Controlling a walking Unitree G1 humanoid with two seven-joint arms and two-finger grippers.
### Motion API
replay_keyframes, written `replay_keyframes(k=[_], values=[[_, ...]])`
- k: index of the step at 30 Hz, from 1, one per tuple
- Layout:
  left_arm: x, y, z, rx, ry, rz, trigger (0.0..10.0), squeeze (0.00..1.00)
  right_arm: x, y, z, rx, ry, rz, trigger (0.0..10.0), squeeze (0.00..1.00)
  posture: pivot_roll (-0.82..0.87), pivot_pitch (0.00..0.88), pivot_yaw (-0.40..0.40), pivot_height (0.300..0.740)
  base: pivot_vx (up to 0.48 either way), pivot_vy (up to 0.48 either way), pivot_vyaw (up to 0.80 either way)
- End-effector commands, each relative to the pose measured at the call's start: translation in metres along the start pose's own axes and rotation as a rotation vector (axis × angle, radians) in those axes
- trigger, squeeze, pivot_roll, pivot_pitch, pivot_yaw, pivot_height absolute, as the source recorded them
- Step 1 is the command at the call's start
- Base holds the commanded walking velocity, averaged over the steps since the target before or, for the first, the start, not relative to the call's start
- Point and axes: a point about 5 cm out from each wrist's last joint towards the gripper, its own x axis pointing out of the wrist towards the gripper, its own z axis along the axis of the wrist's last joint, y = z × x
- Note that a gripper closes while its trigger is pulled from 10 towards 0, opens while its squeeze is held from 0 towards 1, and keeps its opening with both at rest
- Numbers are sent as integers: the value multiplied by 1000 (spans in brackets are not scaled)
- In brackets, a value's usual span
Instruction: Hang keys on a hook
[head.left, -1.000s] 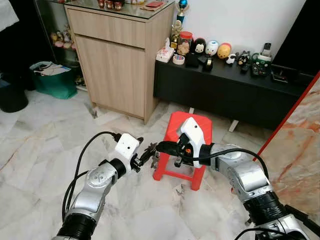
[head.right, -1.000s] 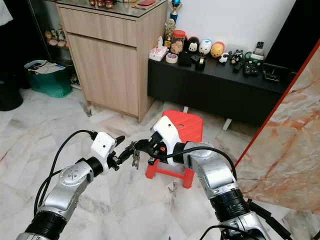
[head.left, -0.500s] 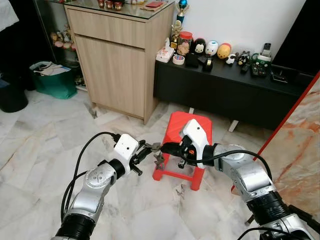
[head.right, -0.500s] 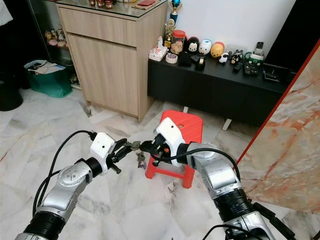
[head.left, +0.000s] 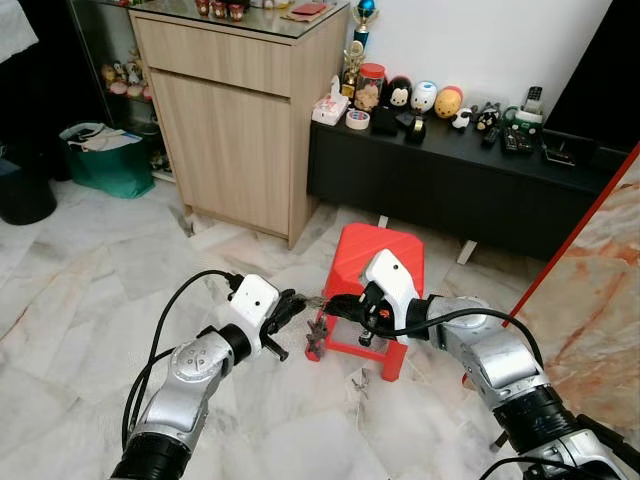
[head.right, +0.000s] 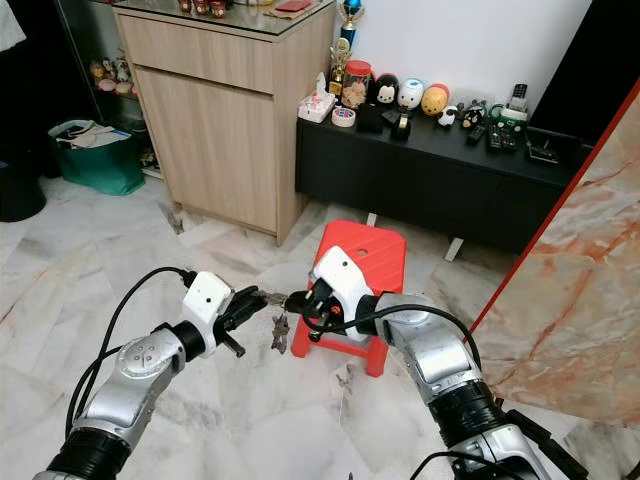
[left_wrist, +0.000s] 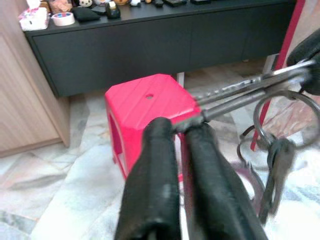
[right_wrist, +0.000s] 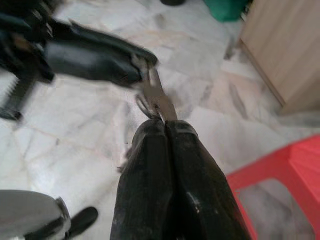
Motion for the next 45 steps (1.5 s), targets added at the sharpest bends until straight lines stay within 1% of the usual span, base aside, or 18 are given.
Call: replay_keyframes(k=[1, 3, 7, 8, 9, 10, 16, 20, 21, 22, 23, 28, 29, 38, 39, 44, 45], values=[[0, -1, 4, 2, -17, -11, 0, 0, -5, -7, 0, -10, 11, -35, 10000, 0, 94, 0, -127, 729, 0, 0, 0], [0, -3, 5, 11, -21, -25, 0, 0, -5, -11, 1, -4, 6, -61, 10000, 0, 94, 0, -127, 729, 0, 0, 0], [-2, -3, 5, 39, -13, -29, 0, 0, -5, -12, 1, -5, 3, -65, 10000, 0, 95, 0, -130, 729, 0, 0, 0], [-2, -3, 4, 41, -11, -28, 353, 0, -5, -12, 2, -6, 2, -65, 10000, 0, 95, 0, -130, 729, 0, 0, 0], [-3, -3, 4, 56, -3, -25, 4824, 0, -4, -13, 2, -7, 2, -66, 10000, 0, 97, 0, -131, 729, 0, 0, 0], [-3, -3, 3, 60, -1, -28, 10000, 0, -4, -13, 2, -8, 1, -64, 10000, 0, 97, 0, -131, 729, 0, 0, 0], [-5, -4, 2, 62, 0, -38, 10000, 0, -2, -12, 3, -10, -2, -58, 10000, 0, 97, 0, -132, 729, 0, 0, 0], [-4, -6, 6, 66, -20, -53, 10000, 0, 0, -12, 4, -9, -6, -56, 10000, 0, 97, 0, -133, 729, 0, 0, 0], [-4, -6, 6, 67, -21, -54, 10000, 231, 0, -12, 4, -9, -6, -56, 10000, 0, 97, 0, -133, 729, 0, 0, 0], [-4, -8, 7, 68, -25, -70, 10000, 984, 1, -13, 4, -9, -8, -55, 10000, 0, 97, 0, -133, 729, 0, 0, 0], [-4, -8, 7, 71, -26, -77, 10000, 1000, 1, -13, 5, -9, -9, -55, 10000, 0, 97, 0, -133, 729, 0, 0, 0], [-5, -10, 9, 89, -27, -97, 10000, 1000, 2, -14, 7, -9, -15, -59, 10000, 0, 96, 0, -133, 729, 0, 0, 0], [-5, -10, 9, 99, -25, -103, 10000, 0, 2, -15, 9, -9, -21, -59, 10000, 0, 98, 0, -134, 729, 0, 0, 0], [-8, -11, 8, 115, -15, -123, 10000, 0, 7, -15, 24, -30, -60, -44, 10000, 0, 99, 0, -137, 729, 0, 0, 0], [-8, -12, 8, 111, -16, -132, 10000, 1000, 8, -14, 27, -37, -69, -39, 10000, 0, 99, 0, -137, 729, 0, 0, 0], [-7, -13, 9, 122, -14, -138, 10000, 1000, 9, -14, 32, -45, -79, -34, 10000, 0, 99, 0, -139, 729, 0, 0, 0], [-7, -13, 9, 132, -16, -136, 10000, 804, 10, -13, 35, -52, -85, -30, 10000, 0, 101, 0, -141, 729, 0, 0, 0]])
